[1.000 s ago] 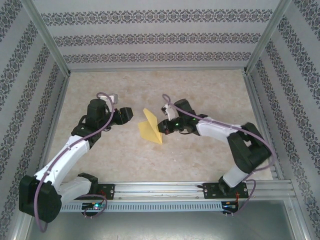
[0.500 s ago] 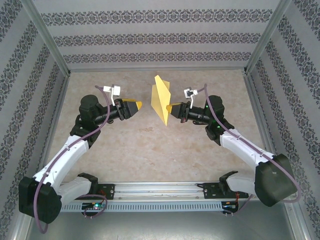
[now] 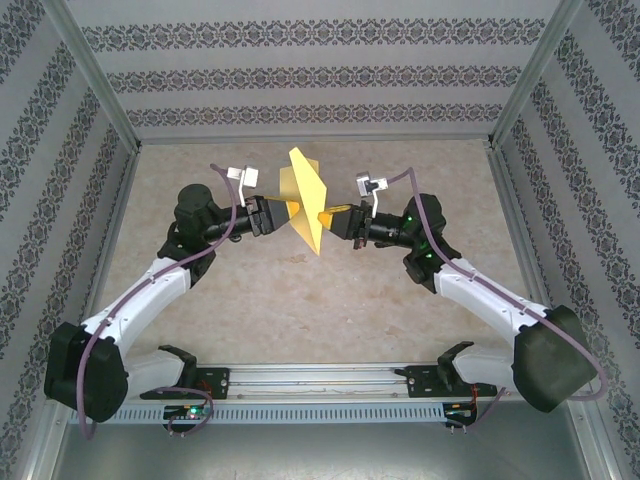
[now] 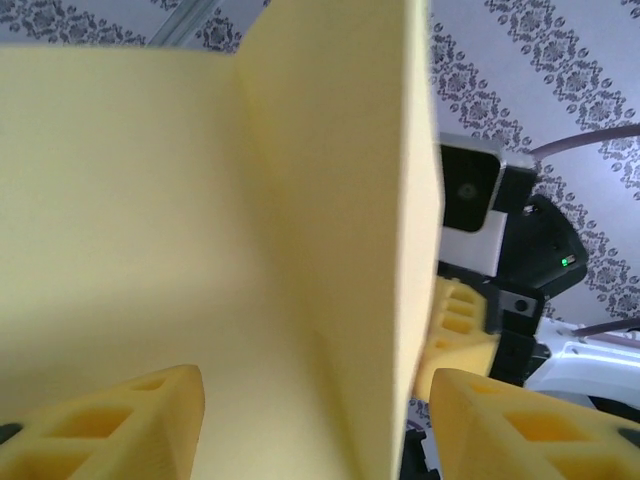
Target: Fold a paper plane with a square sheet of paper (fold left side to right side)
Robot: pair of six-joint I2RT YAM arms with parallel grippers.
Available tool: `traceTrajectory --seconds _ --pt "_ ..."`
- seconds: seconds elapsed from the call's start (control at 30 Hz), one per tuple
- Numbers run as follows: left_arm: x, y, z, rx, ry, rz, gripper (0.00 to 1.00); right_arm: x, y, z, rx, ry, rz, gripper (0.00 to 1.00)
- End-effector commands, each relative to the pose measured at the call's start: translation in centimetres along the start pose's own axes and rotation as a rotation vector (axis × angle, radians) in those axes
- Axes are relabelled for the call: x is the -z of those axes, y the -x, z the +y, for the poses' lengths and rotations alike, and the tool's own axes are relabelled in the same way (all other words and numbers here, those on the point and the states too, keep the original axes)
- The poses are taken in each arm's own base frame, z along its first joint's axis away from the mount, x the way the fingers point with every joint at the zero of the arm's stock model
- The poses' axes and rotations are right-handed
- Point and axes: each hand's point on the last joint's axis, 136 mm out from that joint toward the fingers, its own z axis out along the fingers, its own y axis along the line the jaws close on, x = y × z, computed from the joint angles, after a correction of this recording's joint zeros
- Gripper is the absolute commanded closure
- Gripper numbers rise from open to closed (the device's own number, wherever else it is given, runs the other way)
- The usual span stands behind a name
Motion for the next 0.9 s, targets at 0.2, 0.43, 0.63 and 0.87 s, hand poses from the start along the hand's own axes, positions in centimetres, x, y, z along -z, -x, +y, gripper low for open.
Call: traceTrajectory --seconds 0.2,0.43,0.63,0.87 --pt "-1.0 1.5 -2.9 -0.048 -0.130 -0.020 0.56 -1.6 0.4 1.0 0.033 0.062 0.016 1.00" --pt "-0.8 1.4 -2.9 -0.056 -0.119 -0.018 0.65 -1.5 0.2 -0.1 0.023 0.021 0.006 1.00" --pt "-0.7 1.6 -2.8 -0.060 -0.106 -0.034 0.79 -1.4 0.0 -0.7 0.003 0.001 0.006 0.98" --pt "-0.6 1.8 -2.7 -0.052 -0.100 -0.047 0.94 -0.7 0.2 -1.6 -0.020 -0.042 -0.019 0.88"
